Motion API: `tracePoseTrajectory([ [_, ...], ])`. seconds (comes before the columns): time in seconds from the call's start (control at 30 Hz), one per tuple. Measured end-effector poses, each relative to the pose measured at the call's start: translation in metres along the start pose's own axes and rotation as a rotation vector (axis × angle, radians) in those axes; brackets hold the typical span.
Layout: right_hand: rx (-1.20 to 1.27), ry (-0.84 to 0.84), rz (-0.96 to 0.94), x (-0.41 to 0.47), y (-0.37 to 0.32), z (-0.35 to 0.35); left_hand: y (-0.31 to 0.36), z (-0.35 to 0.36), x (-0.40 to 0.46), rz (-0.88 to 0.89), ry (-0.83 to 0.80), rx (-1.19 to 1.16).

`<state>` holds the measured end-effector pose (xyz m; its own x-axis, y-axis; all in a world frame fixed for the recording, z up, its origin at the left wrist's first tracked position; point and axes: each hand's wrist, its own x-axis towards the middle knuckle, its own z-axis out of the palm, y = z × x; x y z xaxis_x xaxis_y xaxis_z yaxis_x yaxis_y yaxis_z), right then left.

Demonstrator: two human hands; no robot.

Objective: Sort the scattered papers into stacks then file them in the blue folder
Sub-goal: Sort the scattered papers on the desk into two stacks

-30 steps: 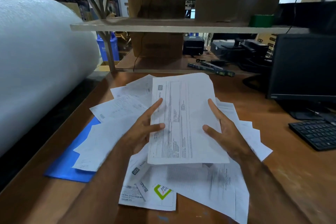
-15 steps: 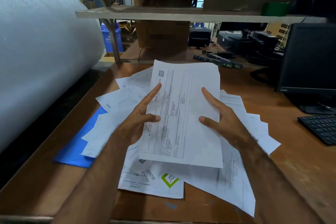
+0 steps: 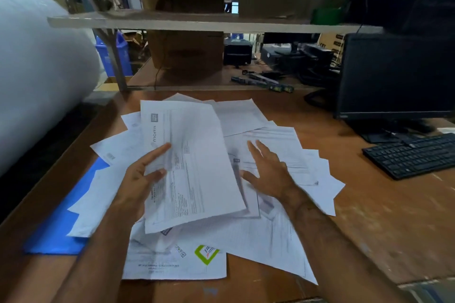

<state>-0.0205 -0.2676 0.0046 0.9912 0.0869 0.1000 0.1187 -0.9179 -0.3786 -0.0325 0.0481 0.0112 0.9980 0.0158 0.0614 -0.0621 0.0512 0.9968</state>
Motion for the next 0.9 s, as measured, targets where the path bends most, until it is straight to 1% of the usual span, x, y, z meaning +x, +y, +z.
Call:
tracePoseTrajectory([
  [0.07, -0.152, -0.107, 0.106, -0.001, 0.012, 0.005, -0.002, -0.007, 0.001, -0.019, 0.038, 0.002],
  [0.13, -0.191, -0.175, 0.153, -0.01, 0.014, 0.01, -0.005, -0.01, 0.0, -0.033, 0.051, 0.004],
  [0.17, -0.186, -0.155, 0.153, -0.016, 0.014, 0.011, -0.007, -0.011, 0.0, -0.041, 0.049, 0.002],
  [0.3, -0.164, 0.009, 0.147, -0.044, 0.004, 0.006, -0.009, -0.007, 0.001, -0.059, 0.044, 0.012],
  [0.37, -0.059, 0.065, 0.143, -0.045, 0.006, 0.005, -0.008, -0.004, 0.001, -0.058, 0.037, 0.016],
  [0.43, 0.108, 0.157, 0.2, -0.037, 0.018, 0.005, -0.006, 0.001, 0.0, -0.059, 0.021, 0.018],
  [0.47, 0.144, 0.231, 0.241, -0.032, 0.026, 0.002, -0.006, 0.003, -0.001, -0.062, 0.014, 0.02],
  [0.5, 0.114, 0.279, 0.299, -0.026, 0.034, -0.002, -0.006, 0.005, -0.001, -0.064, 0.012, 0.032],
  [0.53, 0.034, 0.266, 0.383, -0.021, 0.041, -0.006, -0.007, 0.006, -0.002, -0.065, 0.01, 0.048],
  [0.6, -0.157, 0.117, 0.537, -0.014, 0.054, -0.01, -0.01, 0.007, -0.002, -0.071, -0.006, 0.064],
  [0.67, -0.205, 0.04, 0.598, -0.011, 0.062, -0.01, -0.011, 0.009, -0.003, -0.067, -0.026, 0.061],
  [0.73, -0.137, 0.046, 0.587, -0.006, 0.067, -0.009, -0.011, 0.011, -0.004, -0.065, -0.02, 0.046],
  [0.9, 0.251, 0.179, 0.607, -0.008, 0.081, -0.017, -0.008, 0.016, -0.004, -0.039, -0.051, 0.059],
])
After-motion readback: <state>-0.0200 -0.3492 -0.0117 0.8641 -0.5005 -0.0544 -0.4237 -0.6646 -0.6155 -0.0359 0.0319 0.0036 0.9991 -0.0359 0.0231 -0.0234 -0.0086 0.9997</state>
